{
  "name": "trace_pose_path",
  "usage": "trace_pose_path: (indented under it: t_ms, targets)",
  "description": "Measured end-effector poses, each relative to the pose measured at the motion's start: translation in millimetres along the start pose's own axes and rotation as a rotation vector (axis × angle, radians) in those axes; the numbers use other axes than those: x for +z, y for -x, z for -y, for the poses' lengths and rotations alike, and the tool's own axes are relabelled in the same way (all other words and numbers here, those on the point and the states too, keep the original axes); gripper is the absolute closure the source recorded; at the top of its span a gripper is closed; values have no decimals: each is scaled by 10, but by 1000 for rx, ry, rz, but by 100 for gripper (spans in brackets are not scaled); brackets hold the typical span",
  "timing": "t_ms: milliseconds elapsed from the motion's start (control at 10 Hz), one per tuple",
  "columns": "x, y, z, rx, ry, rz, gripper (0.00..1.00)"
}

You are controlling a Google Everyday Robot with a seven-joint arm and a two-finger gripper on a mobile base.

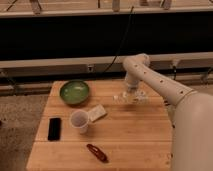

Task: Stand the bottle upright

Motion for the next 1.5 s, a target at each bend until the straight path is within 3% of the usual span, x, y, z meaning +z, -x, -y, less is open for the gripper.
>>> trace_pose_path:
  t_ms: [300,600,800,900,1200,1500]
  targets:
    - [-122,25,17,48,-6,112,100]
    - [-198,86,-15,72,-68,198,100]
    - [-221,153,-114,61,-118,246,100]
    - [-231,175,-214,50,-155,289,100]
    - [-266,276,-311,33,-208,400,100]
    - [-317,328,-323,45,-243,481,100]
